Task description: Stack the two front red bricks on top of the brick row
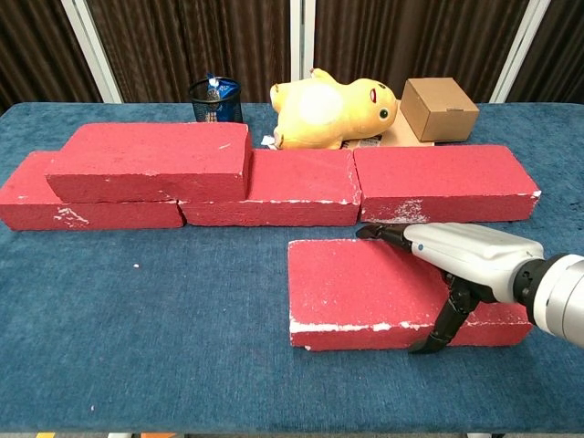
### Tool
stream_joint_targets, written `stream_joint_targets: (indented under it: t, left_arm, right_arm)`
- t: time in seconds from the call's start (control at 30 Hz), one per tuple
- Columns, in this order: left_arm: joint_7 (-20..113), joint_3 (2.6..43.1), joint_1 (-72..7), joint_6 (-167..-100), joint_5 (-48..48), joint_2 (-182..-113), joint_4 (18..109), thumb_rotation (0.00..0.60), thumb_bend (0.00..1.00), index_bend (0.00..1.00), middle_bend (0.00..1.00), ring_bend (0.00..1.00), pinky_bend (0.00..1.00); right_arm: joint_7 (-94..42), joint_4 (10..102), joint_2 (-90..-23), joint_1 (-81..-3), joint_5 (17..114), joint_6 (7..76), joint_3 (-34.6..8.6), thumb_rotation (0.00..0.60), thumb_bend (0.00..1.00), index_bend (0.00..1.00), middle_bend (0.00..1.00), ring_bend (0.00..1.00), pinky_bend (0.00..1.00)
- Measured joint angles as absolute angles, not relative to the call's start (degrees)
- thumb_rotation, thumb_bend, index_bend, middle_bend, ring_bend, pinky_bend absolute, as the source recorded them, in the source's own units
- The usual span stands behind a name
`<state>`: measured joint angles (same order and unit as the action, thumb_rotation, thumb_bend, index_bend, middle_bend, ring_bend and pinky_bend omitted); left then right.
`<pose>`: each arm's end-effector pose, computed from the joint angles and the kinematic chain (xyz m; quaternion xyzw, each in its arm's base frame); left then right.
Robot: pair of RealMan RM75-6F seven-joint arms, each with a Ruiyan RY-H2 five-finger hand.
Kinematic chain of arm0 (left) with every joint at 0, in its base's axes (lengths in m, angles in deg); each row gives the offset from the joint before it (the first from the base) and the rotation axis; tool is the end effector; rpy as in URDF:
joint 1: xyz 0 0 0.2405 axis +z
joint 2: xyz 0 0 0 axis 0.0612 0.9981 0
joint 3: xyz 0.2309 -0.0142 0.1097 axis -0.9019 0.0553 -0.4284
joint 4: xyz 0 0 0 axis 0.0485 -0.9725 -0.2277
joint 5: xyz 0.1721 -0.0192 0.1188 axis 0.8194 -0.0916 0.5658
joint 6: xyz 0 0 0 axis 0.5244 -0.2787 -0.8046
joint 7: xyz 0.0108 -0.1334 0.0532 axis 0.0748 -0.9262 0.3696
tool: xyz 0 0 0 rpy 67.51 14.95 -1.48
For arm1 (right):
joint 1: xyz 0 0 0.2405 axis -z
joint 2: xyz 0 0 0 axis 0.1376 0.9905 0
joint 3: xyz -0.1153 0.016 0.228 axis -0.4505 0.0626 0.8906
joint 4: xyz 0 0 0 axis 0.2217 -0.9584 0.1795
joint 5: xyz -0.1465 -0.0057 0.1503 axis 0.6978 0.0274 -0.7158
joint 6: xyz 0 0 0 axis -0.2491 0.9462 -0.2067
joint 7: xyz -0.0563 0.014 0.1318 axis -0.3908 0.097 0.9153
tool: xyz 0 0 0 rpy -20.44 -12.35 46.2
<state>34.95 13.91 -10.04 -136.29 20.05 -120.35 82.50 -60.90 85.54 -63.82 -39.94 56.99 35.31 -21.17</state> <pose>-0.3313 0.2115 0.1694 -0.6335 -0.4802 -0.3092 0.5220 -0.1552 -0.2266 -0.0552 0.7530 -0.4909 0.2801 0.3370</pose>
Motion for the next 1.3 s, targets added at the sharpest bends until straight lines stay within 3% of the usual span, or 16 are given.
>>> stream_joint_targets:
  t: [0.2,0.53,0.9,1.3]
  left_arm:
    - [34.93,13.99,-10.06,-136.12,19.93,-120.31,82.56,0.600,0.05,0.00,0.00,0.00,0.00]
    - [34.81,14.03,-10.04,-136.03,19.96,-120.18,82.81,0.600,0.05,0.00,0.00,0.00,0.00]
    - [34.85,14.26,-9.83,-137.26,20.69,-119.43,84.04,0.600,0.05,0.00,0.00,0.00,0.00]
    - [37.42,14.95,-8.80,-141.56,22.50,-118.58,87.05,0.600,0.05,0.00,0.00,0.00,0.00]
  right_arm:
    - [-60.28,84.94,-64.45,-39.77,57.77,37.09,-21.46,0.600,0.04,0.00,0.13,0.08,0.08]
    - [-59.78,86.11,-63.24,-39.84,58.33,38.33,-21.61,0.600,0.06,0.00,0.14,0.09,0.10]
    - [-56.97,90.34,-54.62,-40.38,61.10,39.41,-18.80,0.600,0.07,0.00,0.15,0.13,0.10]
    - [-47.07,82.02,-48.43,-48.03,61.55,26.07,-11.95,0.600,0.07,0.00,0.13,0.11,0.04]
